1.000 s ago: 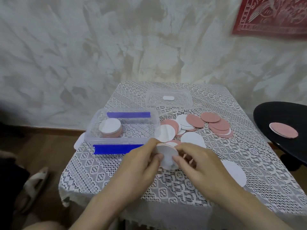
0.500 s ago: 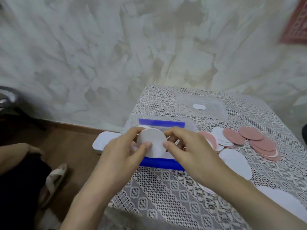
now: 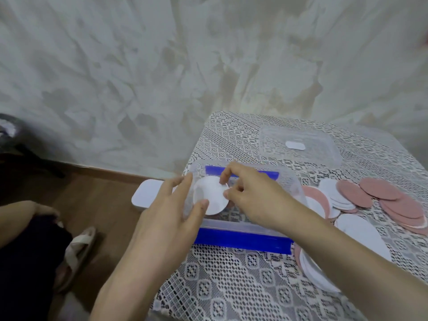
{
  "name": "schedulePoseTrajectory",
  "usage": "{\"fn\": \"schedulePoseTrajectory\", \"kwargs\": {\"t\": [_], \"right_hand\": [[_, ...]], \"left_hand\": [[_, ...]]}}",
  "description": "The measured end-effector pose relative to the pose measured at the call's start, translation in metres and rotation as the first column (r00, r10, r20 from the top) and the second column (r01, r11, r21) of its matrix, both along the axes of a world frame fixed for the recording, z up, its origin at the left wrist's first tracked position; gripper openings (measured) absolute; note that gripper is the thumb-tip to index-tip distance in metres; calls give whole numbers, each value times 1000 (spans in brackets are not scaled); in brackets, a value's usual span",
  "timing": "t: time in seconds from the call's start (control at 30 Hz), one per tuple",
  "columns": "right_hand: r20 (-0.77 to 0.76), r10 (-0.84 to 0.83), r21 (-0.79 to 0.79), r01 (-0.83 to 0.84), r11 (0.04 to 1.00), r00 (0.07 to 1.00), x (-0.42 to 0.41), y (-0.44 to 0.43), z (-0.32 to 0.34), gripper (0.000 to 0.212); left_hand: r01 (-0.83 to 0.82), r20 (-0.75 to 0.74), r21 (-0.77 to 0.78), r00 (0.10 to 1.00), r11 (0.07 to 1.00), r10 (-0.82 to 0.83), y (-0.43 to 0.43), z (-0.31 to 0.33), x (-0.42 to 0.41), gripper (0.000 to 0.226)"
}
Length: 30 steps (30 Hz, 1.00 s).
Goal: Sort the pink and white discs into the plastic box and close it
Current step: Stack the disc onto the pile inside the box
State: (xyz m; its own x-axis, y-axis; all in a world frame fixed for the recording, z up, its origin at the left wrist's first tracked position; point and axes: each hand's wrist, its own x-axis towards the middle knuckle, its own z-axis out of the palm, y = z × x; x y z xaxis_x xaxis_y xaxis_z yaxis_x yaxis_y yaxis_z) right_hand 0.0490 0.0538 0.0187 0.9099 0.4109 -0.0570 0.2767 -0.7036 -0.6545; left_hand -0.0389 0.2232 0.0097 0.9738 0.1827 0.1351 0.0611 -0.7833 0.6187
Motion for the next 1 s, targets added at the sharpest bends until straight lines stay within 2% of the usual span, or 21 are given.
{"fn": "schedulePoseTrajectory", "kwargs": {"t": [0.1,0.27,0.4,0.53,0.63,0.87,1.0], "right_hand": [[61,36,-159,-26,987,997,1,2,2,5],[-1,125,-298,-120,947,992,0,4,12,42],[26,180,-422,-153,894,983,3,7,10,49],[107,186,-406,-128,905,977,15,9,5,39],[97,191,-370,-143,918,977,21,5,0,34],[141,194,-326,-139,935,971,19,0,-11,33],[167,221,-331,-156,930,961,18,-1,-10,35]], "left_hand": [[5,15,-13,1000,1000,-4,2,-3,0,63],[11,32,-54,999,998,-9,4,-7,-2,62],[12,23,-75,1000,997,-10,3,-8,-2,62],[-4,-24,-85,1000,996,2,2,-5,-3,63],[-18,-31,-87,999,996,15,1,-4,-3,66],[-5,-22,-56,1000,998,4,4,-8,-3,64],[-55,22,-9,998,998,55,-2,-6,-2,60]]}}
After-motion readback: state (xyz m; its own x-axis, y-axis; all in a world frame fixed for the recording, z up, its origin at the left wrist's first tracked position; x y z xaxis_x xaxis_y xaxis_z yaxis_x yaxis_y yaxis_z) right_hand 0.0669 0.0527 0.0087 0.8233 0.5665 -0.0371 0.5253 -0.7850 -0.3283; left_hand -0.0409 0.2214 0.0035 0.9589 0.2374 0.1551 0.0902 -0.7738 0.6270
